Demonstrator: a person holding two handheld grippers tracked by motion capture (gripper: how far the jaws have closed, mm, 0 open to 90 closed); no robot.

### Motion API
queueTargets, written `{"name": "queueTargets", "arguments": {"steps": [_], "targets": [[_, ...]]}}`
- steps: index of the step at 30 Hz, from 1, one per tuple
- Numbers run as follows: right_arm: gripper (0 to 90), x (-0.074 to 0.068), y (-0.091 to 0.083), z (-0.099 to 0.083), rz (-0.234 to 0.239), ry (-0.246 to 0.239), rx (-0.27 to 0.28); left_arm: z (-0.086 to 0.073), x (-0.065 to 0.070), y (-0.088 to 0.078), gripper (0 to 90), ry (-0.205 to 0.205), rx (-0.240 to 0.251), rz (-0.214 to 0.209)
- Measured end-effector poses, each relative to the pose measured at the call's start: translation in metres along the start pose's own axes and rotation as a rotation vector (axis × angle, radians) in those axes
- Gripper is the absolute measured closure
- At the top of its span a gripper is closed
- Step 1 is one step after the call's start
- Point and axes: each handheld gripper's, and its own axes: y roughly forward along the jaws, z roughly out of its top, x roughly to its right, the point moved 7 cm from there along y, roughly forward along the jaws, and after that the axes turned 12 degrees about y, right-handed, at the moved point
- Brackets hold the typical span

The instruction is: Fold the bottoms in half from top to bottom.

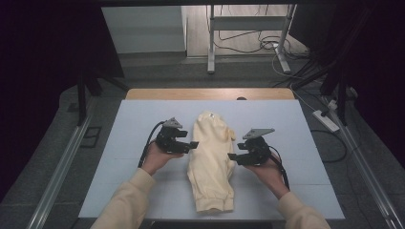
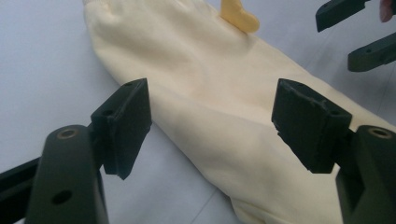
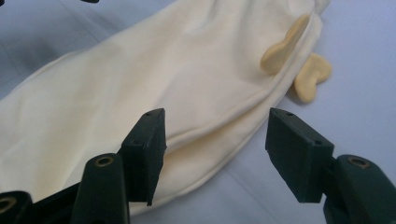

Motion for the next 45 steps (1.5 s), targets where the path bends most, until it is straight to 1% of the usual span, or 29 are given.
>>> {"name": "queueTargets", "arguments": {"steps": [2, 6, 9, 13, 16, 19, 27, 31, 35, 41, 45], "targets": [[38.2, 0.002, 0.004, 0.003, -0.023, -0.006, -0.015, 0.0, -0.003, 0.002, 27.7, -0.012, -0.008, -0.001], [38.2, 0.005, 0.01, 0.01, -0.028, -0.007, -0.014, 0.001, -0.009, 0.008, 27.6, -0.018, -0.033, 0.006], [38.2, 0.007, 0.014, 0.016, -0.035, -0.004, -0.015, 0.003, -0.016, 0.01, 27.5, -0.015, -0.05, 0.018], [38.1, 0.01, 0.019, 0.025, -0.051, -0.009, -0.021, 0.009, -0.023, 0.012, 27.5, -0.02, -0.054, 0.032], [38.0, 0.013, 0.022, 0.033, -0.063, -0.013, -0.026, 0.012, -0.027, 0.013, 27.5, -0.01, -0.069, 0.042], [38.0, 0.017, 0.024, 0.042, -0.072, -0.01, -0.027, 0.014, -0.033, 0.015, 27.5, -0.013, -0.078, 0.05], [37.9, 0.028, 0.034, 0.058, -0.08, 0.022, -0.034, 0.014, -0.045, 0.02, 27.5, -0.027, -0.102, 0.067], [37.8, 0.031, 0.04, 0.064, -0.095, 0.017, -0.047, 0.014, -0.051, 0.026, 27.5, -0.026, -0.12, 0.073], [37.7, 0.035, 0.045, 0.071, -0.103, 0.025, -0.048, 0.02, -0.058, 0.03, 27.8, -0.025, -0.119, 0.08], [37.7, 0.04, 0.054, 0.076, -0.111, 0.038, -0.055, 0.022, -0.063, 0.035, 28.9, -0.013, -0.133, 0.08], [37.7, 0.043, 0.058, 0.079, -0.115, 0.042, -0.058, 0.022, -0.066, 0.039, 28.8, -0.021, -0.139, 0.08]]}}
